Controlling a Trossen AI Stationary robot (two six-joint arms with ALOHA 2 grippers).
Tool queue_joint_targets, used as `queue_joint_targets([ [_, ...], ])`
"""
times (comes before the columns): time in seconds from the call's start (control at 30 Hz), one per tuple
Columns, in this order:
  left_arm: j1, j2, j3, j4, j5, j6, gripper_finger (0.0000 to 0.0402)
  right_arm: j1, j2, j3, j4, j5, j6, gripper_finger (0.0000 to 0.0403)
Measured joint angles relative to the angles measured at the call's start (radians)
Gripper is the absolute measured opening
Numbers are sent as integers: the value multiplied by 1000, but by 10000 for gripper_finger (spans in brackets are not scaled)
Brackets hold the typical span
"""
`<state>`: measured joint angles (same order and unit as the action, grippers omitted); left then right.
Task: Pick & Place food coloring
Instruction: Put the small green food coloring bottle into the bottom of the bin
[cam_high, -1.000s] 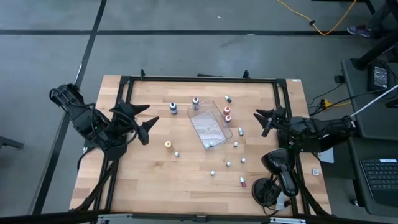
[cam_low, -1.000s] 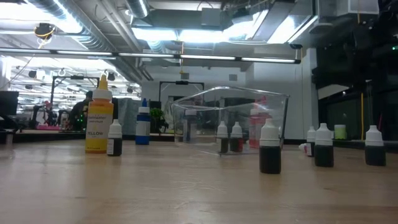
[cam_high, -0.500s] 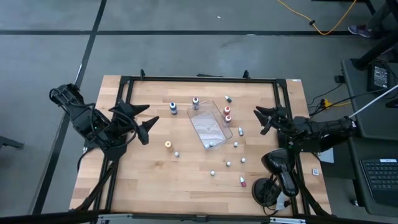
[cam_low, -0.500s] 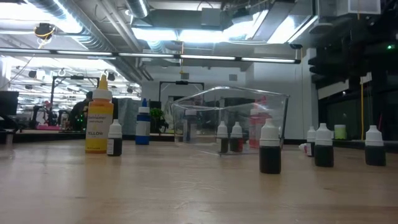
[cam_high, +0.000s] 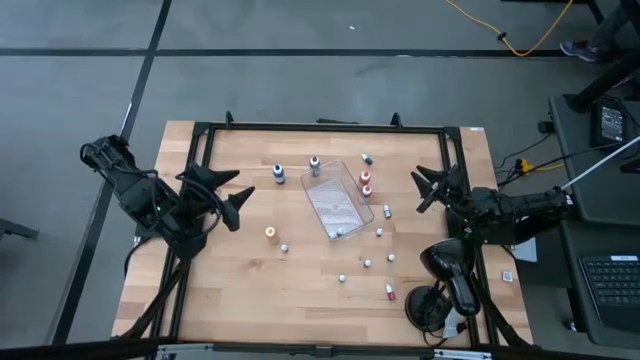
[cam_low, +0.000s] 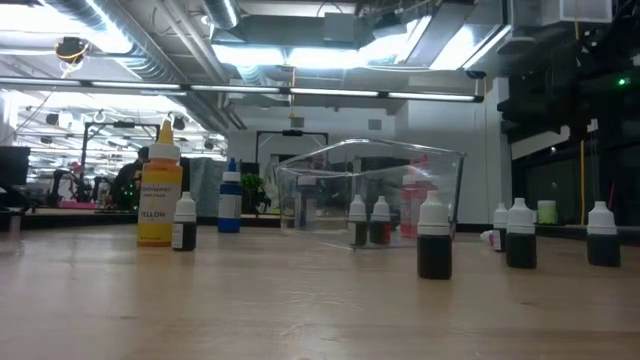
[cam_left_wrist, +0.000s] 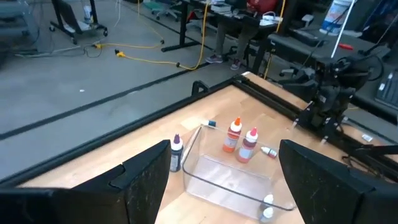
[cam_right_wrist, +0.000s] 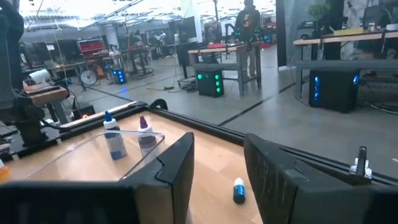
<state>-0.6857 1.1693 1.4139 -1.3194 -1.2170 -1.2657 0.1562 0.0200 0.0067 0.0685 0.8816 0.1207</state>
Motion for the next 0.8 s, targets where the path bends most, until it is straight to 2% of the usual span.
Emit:
queue_joint_targets([
  [0.23,-21,72,-1,-21,-73,71,290,0,0,0,0,-1,1,142],
  [0.4,-76,84,-15,-151,-103,-37,290,0,0,0,0,-2,2,142],
  [0.6,-152,25,-171,-204,-130,-229,290,0,0,0,0,-3,3,142],
  [0.8,-161,-24,-293,-203,-126,-267,290,0,0,0,0,-3,2,142],
])
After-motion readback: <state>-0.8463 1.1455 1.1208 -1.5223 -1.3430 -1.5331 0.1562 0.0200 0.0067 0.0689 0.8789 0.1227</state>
